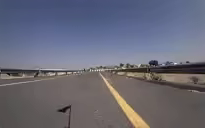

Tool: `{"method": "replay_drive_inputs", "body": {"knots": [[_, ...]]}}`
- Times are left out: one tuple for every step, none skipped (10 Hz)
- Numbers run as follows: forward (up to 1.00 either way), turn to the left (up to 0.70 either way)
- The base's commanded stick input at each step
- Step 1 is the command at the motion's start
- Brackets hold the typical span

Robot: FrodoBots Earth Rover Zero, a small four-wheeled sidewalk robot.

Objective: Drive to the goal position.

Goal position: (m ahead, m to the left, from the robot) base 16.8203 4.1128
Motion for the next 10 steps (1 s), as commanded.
{"method": "replay_drive_inputs", "body": {"knots": [[1.00, 0.00], [1.00, 0.00], [1.00, 0.00], [1.00, 0.00], [1.00, 0.00], [1.00, 0.00], [1.00, 0.00], [1.00, 0.00], [1.00, 0.00], [1.00, 0.00]]}}
